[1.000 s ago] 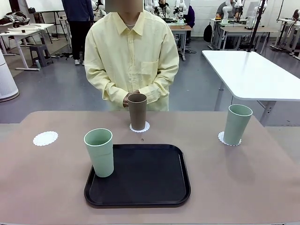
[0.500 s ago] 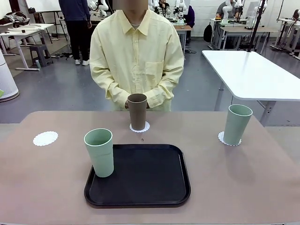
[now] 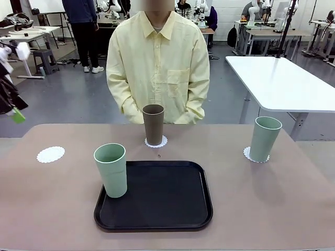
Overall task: Place coasters on the table and set cups on them.
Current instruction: Take one Reusable plastic cup from the Flat Tray and place it on a coaster set by the human.
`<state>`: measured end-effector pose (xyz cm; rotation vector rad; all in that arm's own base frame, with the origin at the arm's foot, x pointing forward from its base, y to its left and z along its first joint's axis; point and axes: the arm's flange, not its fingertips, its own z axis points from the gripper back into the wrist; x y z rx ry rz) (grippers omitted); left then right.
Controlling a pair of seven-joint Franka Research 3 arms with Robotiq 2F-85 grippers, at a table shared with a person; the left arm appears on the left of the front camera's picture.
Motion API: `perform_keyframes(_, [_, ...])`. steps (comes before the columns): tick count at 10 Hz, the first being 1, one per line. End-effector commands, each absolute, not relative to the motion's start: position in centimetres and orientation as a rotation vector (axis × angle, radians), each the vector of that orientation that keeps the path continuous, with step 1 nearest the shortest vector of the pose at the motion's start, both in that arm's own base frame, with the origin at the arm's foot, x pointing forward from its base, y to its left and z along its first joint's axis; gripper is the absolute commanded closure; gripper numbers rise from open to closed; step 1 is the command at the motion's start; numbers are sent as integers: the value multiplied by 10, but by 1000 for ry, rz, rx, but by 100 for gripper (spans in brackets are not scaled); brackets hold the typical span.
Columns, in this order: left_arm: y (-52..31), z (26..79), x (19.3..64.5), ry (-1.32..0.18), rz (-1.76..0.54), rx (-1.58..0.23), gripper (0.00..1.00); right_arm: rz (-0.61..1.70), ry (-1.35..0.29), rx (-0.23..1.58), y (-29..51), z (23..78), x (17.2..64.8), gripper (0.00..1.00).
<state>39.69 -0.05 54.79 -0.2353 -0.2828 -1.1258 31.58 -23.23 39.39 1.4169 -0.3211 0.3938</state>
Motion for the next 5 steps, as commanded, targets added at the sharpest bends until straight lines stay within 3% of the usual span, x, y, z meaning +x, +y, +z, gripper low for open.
perform_keyframes(1, [-19,532,396,-256,-1175,-149,0,406,-344,1408,-228,392,312,0])
perform_keyframes(5, [-15,540,398,-269,-1164,-198,0,406,-344,1408,-228,392,312,0])
